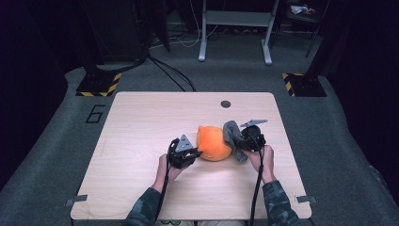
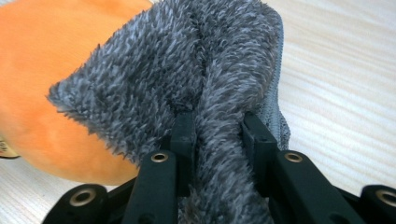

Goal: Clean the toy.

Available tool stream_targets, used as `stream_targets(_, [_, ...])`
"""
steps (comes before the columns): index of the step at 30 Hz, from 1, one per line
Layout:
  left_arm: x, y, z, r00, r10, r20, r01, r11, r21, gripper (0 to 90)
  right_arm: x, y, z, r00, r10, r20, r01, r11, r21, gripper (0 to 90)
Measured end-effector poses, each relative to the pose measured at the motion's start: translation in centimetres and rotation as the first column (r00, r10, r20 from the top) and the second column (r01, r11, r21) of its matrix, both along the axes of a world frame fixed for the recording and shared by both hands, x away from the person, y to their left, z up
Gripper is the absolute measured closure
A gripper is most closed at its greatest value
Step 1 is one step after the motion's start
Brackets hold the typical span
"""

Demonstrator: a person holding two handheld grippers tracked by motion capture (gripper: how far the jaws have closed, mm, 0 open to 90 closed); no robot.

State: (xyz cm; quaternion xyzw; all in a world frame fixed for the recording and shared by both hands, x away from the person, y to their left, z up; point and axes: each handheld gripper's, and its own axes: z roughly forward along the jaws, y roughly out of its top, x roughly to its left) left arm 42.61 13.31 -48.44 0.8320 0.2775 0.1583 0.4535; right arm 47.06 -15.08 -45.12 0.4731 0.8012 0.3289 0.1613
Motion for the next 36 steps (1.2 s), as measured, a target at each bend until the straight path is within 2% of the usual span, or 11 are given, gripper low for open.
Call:
stream_targets(6, [0.1,0.1,0.0,1.0,0.002,-0.006,-0.002,1.0,0.0,78.7,0.5,-0.4,-1.1,0.9994,-0.016,-0.03,0.014,0.999,-0.037,69.9])
stream_targets(8, [0.1,0.1,-0.1,1.0,0.005,-0.004,-0.005,1.0,-0.005,78.5,0.7,-0.5,-1.7,0.9984,-0.023,-0.052,0.021,0.999,-0.047,69.8])
stream_targets(10, [0.1,0.1,0.0,1.0,0.003,-0.007,-0.003,1.0,-0.001,78.5,0.8,-0.4,-2.4,0.9975,-0.034,-0.062,0.029,0.996,-0.086,69.9])
stream_targets(12, [0.1,0.1,-0.1,1.0,0.007,-0.003,-0.007,1.0,-0.003,78.5,1.0,-0.5,-3.1,0.9946,-0.043,-0.094,0.035,0.996,-0.086,69.9])
stream_targets(15, [0.1,0.1,0.0,1.0,0.004,-0.007,-0.004,1.0,0.001,78.4,1.2,-0.6,-3.8,0.9927,-0.071,-0.097,0.057,0.987,-0.149,70.3])
stream_targets(17, [0.0,0.1,0.0,1.0,0.004,-0.008,-0.004,1.0,0.0,78.4,1.1,-0.8,-3.7,0.9921,-0.084,-0.094,0.07,0.987,-0.145,70.8])
stream_targets(20, [0.1,0.2,0.0,1.0,0.002,-0.008,-0.002,1.0,0.002,78.2,0.8,-1.5,-2.6,0.9909,-0.113,-0.073,0.103,0.985,-0.136,71.0])
stream_targets(25, [0.1,0.2,0.0,1.0,0.002,-0.008,-0.002,1.0,0.002,78.1,-0.1,-2.1,0.8,0.9937,-0.109,0.022,0.111,0.99,-0.085,71.5])
stream_targets(29, [0.1,0.2,0.0,1.0,0.003,-0.007,-0.003,1.0,0.001,78.1,-0.8,-1.5,3.6,0.993,-0.085,0.082,0.089,0.995,-0.051,72.0])
stream_targets(34, [0.1,0.2,0.0,1.0,0.002,-0.005,-0.002,1.0,0.001,78.2,-1.7,0.1,6.2,0.9891,-0.015,0.146,0.016,1.0,-0.007,72.1])
stream_targets(36, [0.0,0.2,0.0,1.0,0.001,-0.006,-0.001,1.0,0.003,78.2,-1.9,1.0,6.9,0.9873,0.027,0.156,-0.025,1.0,-0.013,72.1])
